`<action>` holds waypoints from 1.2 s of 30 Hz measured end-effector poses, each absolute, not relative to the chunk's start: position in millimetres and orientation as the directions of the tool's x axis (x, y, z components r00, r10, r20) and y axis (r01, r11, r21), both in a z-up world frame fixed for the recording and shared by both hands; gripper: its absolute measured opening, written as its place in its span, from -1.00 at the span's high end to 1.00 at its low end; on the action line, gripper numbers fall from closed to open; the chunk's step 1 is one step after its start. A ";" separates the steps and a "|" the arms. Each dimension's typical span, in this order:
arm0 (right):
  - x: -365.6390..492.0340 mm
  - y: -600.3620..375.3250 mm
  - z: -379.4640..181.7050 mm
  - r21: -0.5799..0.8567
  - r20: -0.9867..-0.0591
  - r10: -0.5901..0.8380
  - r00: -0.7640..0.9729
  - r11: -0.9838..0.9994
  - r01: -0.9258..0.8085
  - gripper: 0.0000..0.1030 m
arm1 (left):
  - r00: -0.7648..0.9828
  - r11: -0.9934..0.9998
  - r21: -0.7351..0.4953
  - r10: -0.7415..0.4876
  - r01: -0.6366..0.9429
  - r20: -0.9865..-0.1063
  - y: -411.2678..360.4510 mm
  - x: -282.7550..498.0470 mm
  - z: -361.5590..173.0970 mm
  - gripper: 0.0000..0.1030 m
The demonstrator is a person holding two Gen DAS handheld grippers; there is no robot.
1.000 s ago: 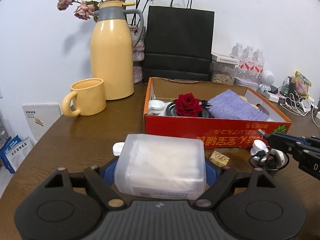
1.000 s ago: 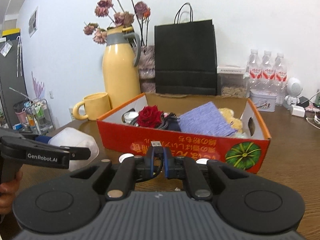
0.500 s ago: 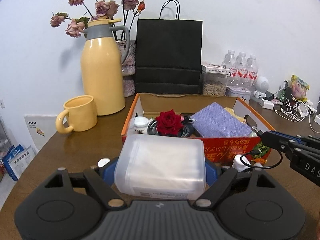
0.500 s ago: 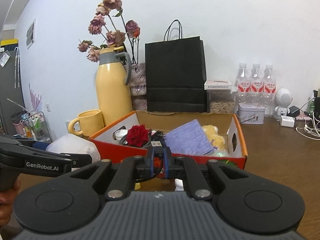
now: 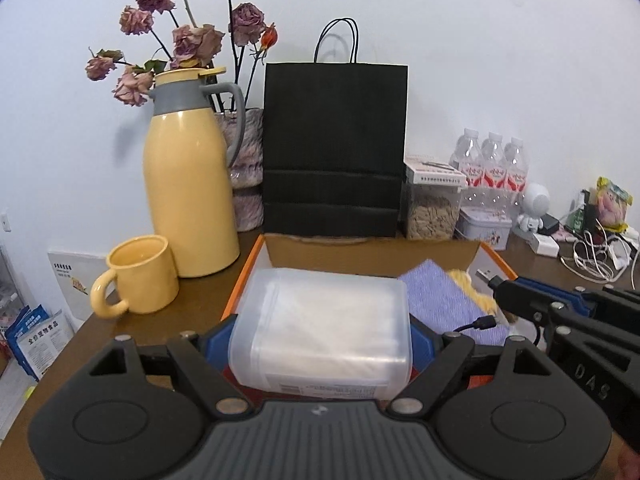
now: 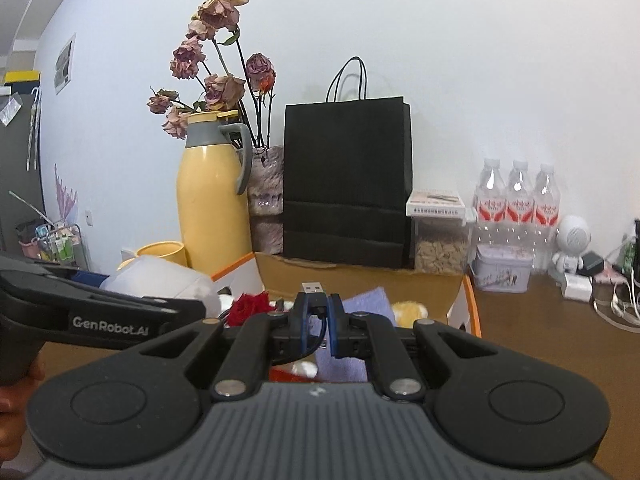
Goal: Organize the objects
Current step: 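Carry the clear container and USB cable over the box, then open both tools to drop the container and cable into the box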
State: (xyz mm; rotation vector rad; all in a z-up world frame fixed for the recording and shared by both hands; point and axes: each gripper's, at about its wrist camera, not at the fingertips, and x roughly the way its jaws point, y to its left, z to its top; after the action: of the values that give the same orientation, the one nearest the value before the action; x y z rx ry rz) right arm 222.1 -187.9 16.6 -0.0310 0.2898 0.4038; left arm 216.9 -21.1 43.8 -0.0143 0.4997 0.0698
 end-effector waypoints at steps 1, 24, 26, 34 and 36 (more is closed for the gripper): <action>227.6 -186.2 18.0 0.021 -0.284 0.381 0.880 0.920 -0.391 0.80 | 0.877 0.997 0.004 0.065 -0.072 -0.477 -21.3 222.4 44.5 -0.61; 326.2 -171.4 -6.8 -0.009 -0.336 0.333 0.881 0.934 -0.357 0.80 | 0.866 0.995 0.013 0.089 -0.095 -0.492 -12.3 329.5 23.0 -0.61; 328.8 -170.5 -9.5 -0.011 -0.344 0.333 0.878 0.934 -0.358 0.80 | 0.863 0.995 0.016 0.093 -0.098 -0.497 -11.3 331.9 20.5 -0.61; 329.5 -170.2 -12.8 -0.006 -0.373 0.333 0.866 0.932 -0.361 0.52 | 0.865 0.994 0.034 0.111 -0.108 -0.489 -11.5 332.8 16.7 -0.93; 330.3 -171.0 -14.4 -0.008 -0.396 0.319 0.861 0.936 -0.351 -0.92 | 0.868 0.991 0.025 0.126 -0.130 -0.480 -7.2 332.6 17.3 -1.00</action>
State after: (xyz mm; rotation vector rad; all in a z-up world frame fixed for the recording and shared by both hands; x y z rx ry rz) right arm 330.3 -171.0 -14.4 -0.0804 0.4017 0.3520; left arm 332.6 -7.2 17.3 -0.0079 0.5021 0.1341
